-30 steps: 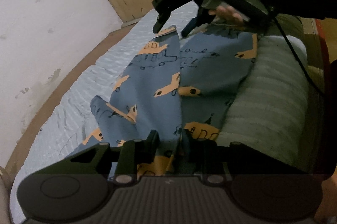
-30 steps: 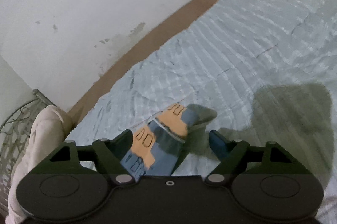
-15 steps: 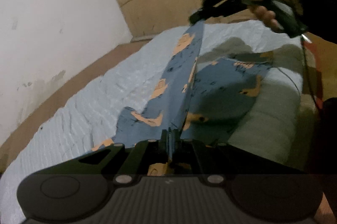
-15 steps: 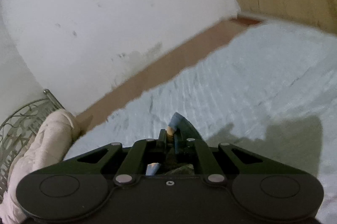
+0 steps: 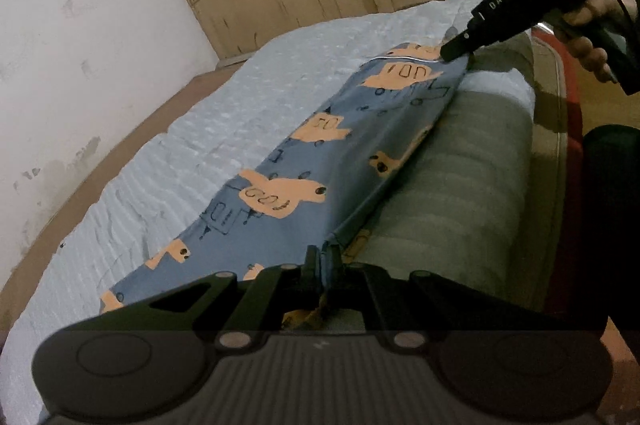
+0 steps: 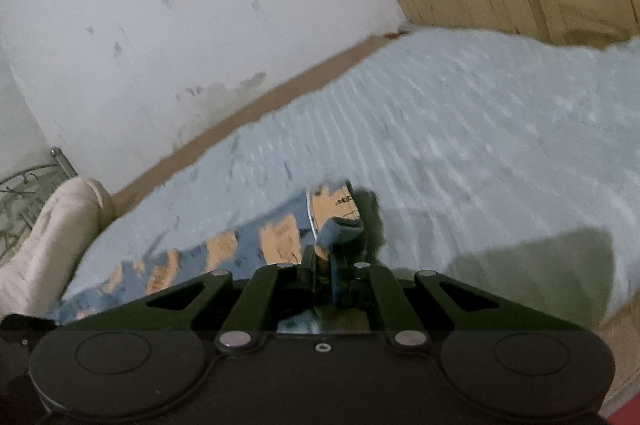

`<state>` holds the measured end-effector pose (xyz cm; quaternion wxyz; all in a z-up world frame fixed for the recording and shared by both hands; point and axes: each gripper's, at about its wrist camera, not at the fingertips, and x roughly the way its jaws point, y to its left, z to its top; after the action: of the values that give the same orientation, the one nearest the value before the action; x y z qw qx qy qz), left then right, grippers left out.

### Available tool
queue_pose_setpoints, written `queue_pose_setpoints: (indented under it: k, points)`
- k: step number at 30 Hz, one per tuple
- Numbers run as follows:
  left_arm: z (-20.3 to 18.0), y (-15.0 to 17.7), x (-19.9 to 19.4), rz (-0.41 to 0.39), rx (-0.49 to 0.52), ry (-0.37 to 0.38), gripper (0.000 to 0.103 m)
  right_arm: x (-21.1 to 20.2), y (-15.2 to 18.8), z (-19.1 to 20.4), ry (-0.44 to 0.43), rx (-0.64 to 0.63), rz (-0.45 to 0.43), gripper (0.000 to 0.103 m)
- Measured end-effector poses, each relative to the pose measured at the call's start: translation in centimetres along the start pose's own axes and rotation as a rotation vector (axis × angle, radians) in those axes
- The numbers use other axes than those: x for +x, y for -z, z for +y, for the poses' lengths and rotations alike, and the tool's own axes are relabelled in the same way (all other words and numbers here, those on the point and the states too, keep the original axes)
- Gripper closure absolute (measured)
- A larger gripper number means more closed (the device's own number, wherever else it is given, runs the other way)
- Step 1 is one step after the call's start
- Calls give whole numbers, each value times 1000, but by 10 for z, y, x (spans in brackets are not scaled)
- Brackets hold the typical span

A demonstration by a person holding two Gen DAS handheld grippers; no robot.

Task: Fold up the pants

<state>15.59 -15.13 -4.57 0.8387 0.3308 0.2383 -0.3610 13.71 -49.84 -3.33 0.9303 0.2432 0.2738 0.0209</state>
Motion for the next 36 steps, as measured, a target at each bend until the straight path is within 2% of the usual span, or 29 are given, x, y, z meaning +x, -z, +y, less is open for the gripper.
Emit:
queue_pose_setpoints:
  k: [4,5,8,12,13,15,16,17,18,21,25,30,32,33,34,35,36]
  points:
    - [2,0,1,6,-10,-2,102,2,2,-3,-31,3,17,85]
    - [2,-1,3,7,-13,-4,102,2,0,-3,-39,-6,22,75]
    - [2,0,4,9,-25,-7,102,7,-12,-1,-57,-36,37,60]
    - [1,1,3,11,-34,-11,102,29,-33,-8,-85,-29,75,58]
    - [1,1,3,11,-36,-12,102,37,-37,-11,-93,-19,92,59]
    - [2,1,3,10,-45,-14,102,49,-45,-14,-94,-3,116,66]
    - [2,1,2,8,-53,-17,102,52,-48,-14,-88,-5,118,77]
    - [3,1,2,6,-58,-20,102,55,-51,-12,-79,-19,117,92]
    - [3,0,1,2,-64,-27,102,56,-53,-9,-68,-42,109,98]
    - [4,-1,-3,-15,-88,-53,102,53,-62,3,-47,-112,60,99]
    - [4,-1,-3,-11,-93,-48,101,50,-69,14,-35,-185,-2,99]
    - [3,3,1,6,-107,-28,96,62,-56,6,23,-202,59,99]
    - [7,4,0,5,-142,-15,86,63,-50,-1,32,-183,79,92]
    - [10,5,-2,5,-164,-13,72,61,-48,-4,37,-170,81,88]
    - [12,5,-4,1,-188,-13,50,57,-46,-6,38,-162,76,82]
    - [15,6,-6,-5,-213,-18,41,52,-45,-8,32,-148,72,71]
    - [19,8,-9,-13,-243,-26,32,46,-44,-11,19,-130,68,64]
